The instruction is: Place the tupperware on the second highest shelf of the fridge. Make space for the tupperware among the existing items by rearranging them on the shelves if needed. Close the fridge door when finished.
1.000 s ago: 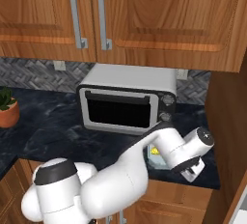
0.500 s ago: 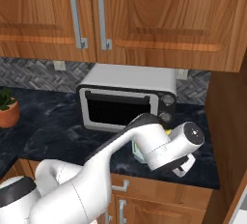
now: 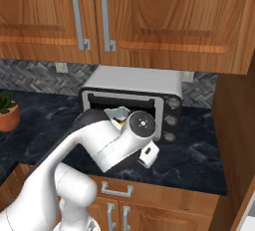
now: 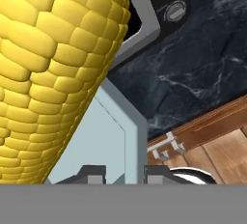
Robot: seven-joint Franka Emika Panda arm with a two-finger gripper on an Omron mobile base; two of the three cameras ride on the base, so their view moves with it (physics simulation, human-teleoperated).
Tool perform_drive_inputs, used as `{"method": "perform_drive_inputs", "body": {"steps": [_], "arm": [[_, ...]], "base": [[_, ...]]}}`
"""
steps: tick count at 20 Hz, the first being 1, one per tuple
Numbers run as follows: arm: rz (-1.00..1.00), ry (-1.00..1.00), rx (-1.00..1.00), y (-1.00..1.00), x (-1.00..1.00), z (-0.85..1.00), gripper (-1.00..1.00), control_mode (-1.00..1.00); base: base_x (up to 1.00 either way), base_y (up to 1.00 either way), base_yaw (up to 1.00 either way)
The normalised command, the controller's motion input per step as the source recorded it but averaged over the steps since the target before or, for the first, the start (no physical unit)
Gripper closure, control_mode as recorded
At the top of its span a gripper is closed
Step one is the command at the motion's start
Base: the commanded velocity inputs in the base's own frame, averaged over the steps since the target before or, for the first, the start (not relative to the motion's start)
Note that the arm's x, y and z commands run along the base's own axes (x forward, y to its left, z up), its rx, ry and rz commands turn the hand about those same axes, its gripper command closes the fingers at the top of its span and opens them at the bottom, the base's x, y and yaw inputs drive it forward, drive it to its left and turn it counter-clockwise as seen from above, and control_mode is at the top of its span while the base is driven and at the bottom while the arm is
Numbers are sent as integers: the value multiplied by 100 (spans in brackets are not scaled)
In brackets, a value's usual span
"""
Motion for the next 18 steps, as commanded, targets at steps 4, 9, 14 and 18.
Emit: {"method": "perform_drive_inputs", "body": {"steps": [4, 9, 14, 18], "arm": [[0, -5, 0, 94, -15, 56, 100, -100], [6, 0, 0, 61, 0, 31, 100, -100], [9, 0, -1, 46, 0, 4, 100, -100], [4, 0, -1, 30, 3, 0, 100, -100]], "base": [[0, 0, 0], [0, 0, 0], [0, 0, 0], [0, 0, 0]]}}
